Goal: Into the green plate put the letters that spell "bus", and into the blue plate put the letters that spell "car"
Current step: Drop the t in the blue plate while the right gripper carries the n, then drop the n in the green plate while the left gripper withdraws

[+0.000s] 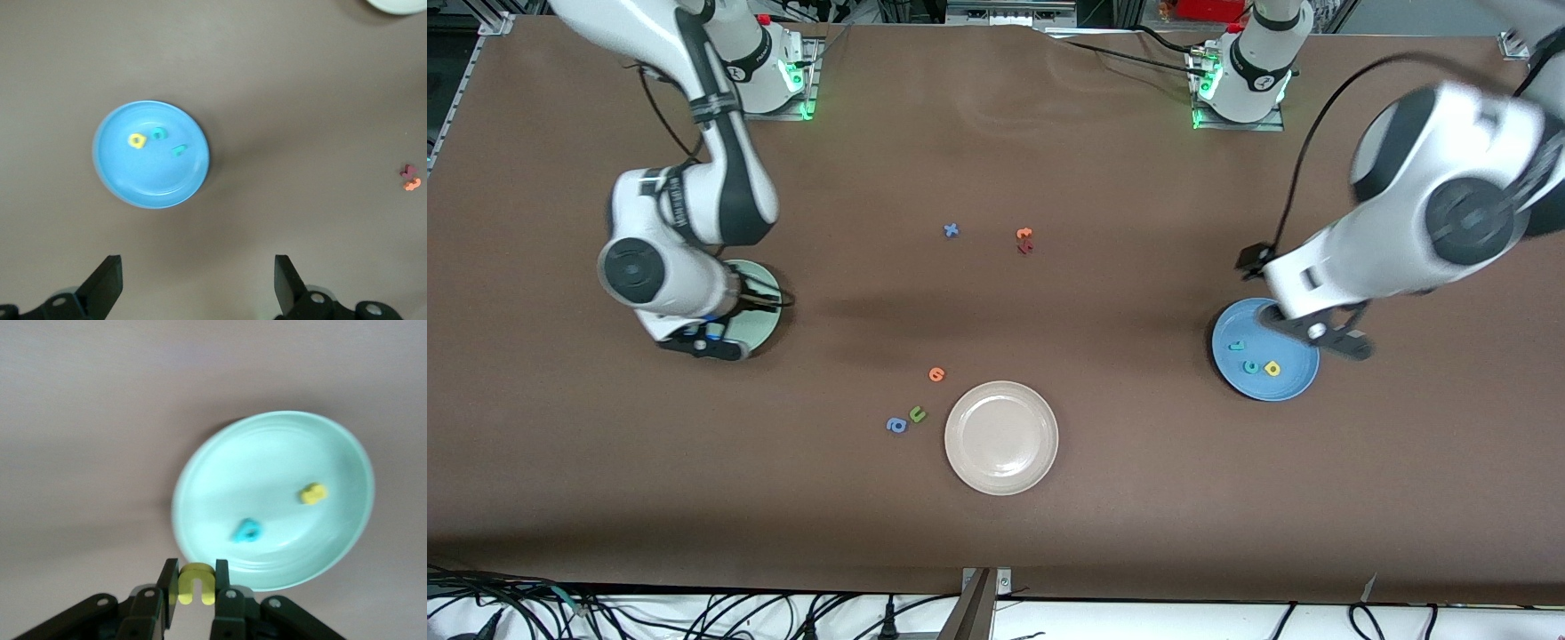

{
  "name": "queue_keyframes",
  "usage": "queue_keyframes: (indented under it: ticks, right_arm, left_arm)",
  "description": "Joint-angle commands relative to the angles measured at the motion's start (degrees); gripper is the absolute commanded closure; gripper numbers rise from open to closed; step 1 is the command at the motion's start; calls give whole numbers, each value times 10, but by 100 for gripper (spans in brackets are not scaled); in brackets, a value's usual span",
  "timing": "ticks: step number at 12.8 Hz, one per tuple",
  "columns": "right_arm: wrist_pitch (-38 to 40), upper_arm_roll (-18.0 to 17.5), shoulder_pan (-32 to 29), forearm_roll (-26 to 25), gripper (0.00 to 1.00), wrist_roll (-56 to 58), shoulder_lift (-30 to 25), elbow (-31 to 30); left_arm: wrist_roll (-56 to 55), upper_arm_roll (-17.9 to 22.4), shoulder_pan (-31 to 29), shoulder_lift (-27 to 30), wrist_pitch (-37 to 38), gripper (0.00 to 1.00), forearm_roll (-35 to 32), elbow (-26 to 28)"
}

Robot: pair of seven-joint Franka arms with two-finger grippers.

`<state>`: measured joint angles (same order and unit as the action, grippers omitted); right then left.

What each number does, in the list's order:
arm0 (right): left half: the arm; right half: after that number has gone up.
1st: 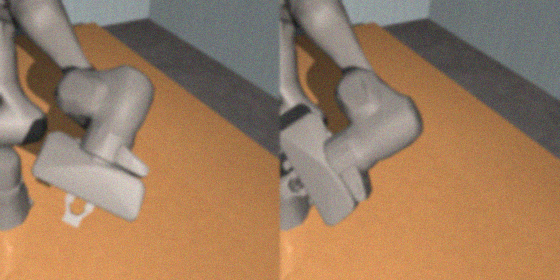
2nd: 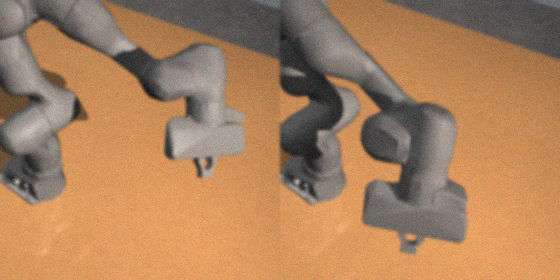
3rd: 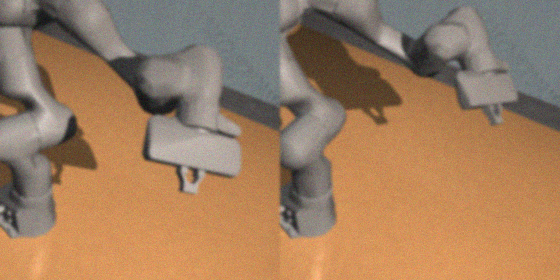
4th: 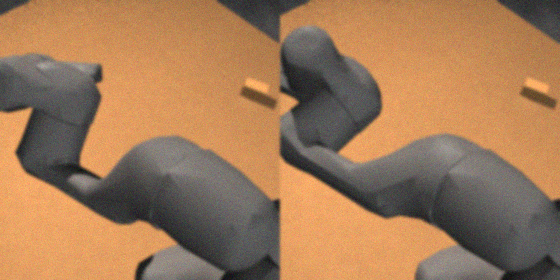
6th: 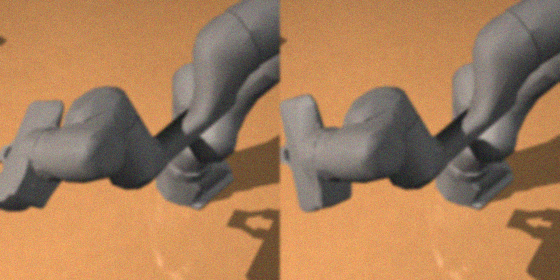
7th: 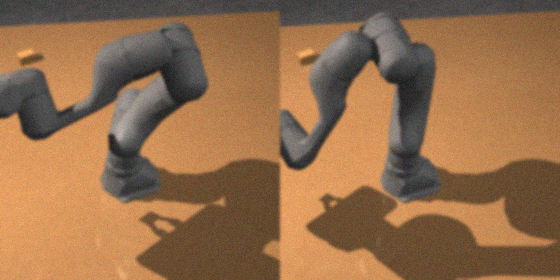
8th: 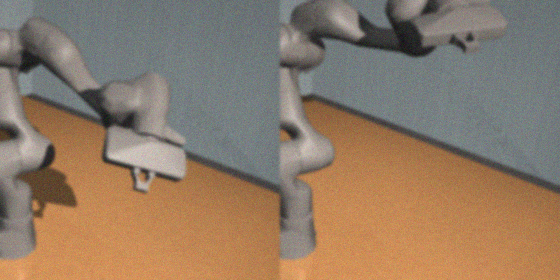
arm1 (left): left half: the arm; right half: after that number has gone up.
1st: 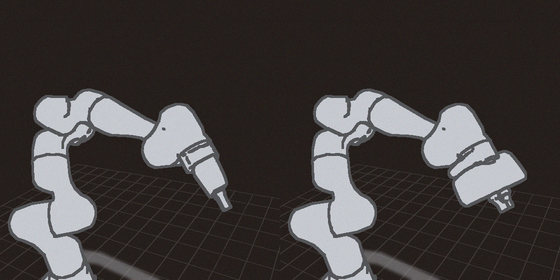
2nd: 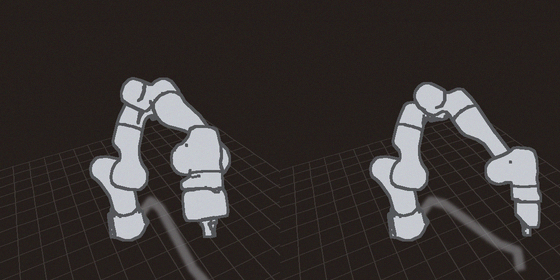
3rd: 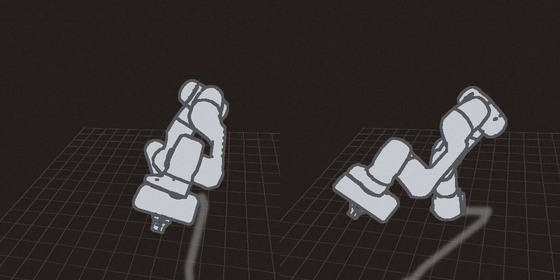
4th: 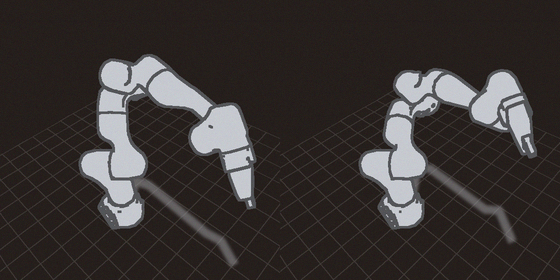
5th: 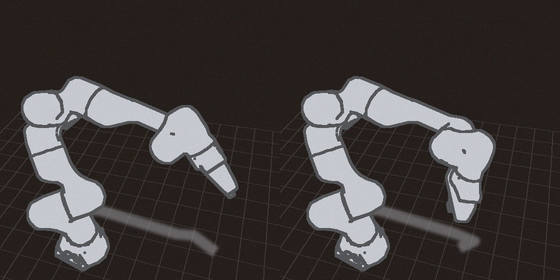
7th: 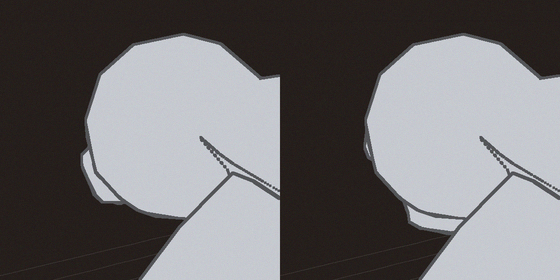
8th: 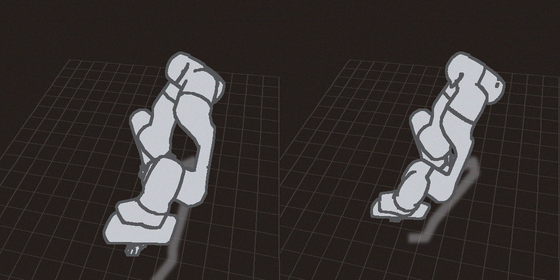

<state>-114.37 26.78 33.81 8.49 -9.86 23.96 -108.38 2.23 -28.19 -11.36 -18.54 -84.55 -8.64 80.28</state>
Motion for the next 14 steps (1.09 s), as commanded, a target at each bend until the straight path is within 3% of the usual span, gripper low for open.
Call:
queue_keyframes:
  ticks: [1, 2, 4, 5, 6, 7, 9, 14]
  right_arm:
    - [-15, 14, -25, 4, 100, 89, 19, -25]
    - [-30, 14, -40, 6, 100, 112, 29, -36]
    - [-69, 13, -45, 6, 95, 124, 38, -61]
    - [-71, 13, -45, 6, 57, 123, 38, -61]
    - [-69, 12, -44, 6, 9, 121, 36, -58]
    - [-65, 11, -44, 10, 1, 121, 32, -54]
    - [-37, 12, -44, 16, 1, 121, 16, -26]
    - [165, 43, -44, 19, 1, 120, -11, 160]
  left_arm:
    - [4, 108, 63, 55, 13, 0, 42, 6]
    - [7, 167, 105, 74, 9, 0, 69, 13]
    - [8, 226, 149, 110, -36, 0, 95, 50]
    - [5, 237, 158, 144, -79, 0, 93, 101]
    - [4, 240, 157, 169, -106, 0, 93, 146]
    - [3, 255, 161, 188, -113, 0, 93, 168]
    - [5, 270, 174, 202, -106, 0, 99, 183]
    - [1, 265, 176, 193, -64, 0, 99, 155]
